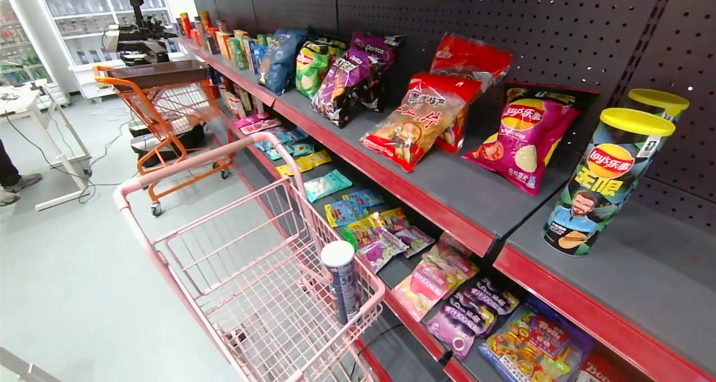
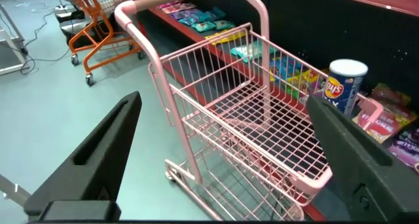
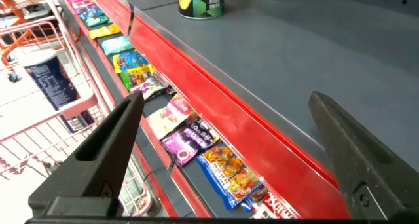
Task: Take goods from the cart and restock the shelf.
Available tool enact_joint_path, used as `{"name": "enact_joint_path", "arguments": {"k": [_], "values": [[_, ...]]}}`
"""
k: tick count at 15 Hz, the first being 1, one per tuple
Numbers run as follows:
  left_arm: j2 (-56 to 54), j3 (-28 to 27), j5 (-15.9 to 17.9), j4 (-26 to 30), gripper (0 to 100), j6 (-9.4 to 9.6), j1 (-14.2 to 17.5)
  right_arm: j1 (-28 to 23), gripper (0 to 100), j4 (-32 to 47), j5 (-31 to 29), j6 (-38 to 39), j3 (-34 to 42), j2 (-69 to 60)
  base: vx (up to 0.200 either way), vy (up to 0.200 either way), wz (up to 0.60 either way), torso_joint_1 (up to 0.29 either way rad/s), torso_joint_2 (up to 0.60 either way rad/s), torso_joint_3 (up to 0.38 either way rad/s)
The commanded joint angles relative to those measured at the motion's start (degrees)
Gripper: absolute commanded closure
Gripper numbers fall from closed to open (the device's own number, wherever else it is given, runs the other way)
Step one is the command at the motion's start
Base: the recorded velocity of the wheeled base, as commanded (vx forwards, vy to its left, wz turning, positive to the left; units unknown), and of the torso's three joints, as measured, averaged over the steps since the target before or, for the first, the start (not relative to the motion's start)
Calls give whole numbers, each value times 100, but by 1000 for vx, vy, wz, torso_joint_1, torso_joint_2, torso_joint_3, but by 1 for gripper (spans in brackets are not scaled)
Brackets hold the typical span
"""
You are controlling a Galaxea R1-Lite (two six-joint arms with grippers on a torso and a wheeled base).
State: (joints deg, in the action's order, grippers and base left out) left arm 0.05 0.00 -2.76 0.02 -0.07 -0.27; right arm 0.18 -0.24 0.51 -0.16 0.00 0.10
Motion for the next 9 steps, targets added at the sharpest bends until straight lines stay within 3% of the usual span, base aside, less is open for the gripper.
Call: {"name": "enact_joint_path", "arguments": {"k": [1,5,6,7,8,9], "values": [[4,0,3,-2,0,-1,0,-1,0,-2,2,-2,0,-1,0,0,0,-27,76,46],[13,0,29,-2,0,7,0,-1,0,-2,2,-2,0,-1,0,0,0,0,0,0],[-5,-9,276,-11,0,-45,0,-1,0,-2,-7,7,0,-1,0,0,0,0,0,0],[197,-422,399,-46,0,-327,-43,-1,0,-2,-7,-2,0,-1,0,0,0,0,0,0],[1366,-1600,363,-46,0,-1188,-202,-1,0,-2,2,-2,0,-1,0,0,0,0,0,0],[2236,-2435,337,-55,0,-1513,-219,-1,0,-2,2,-2,0,-1,0,0,0,0,0,0]]}}
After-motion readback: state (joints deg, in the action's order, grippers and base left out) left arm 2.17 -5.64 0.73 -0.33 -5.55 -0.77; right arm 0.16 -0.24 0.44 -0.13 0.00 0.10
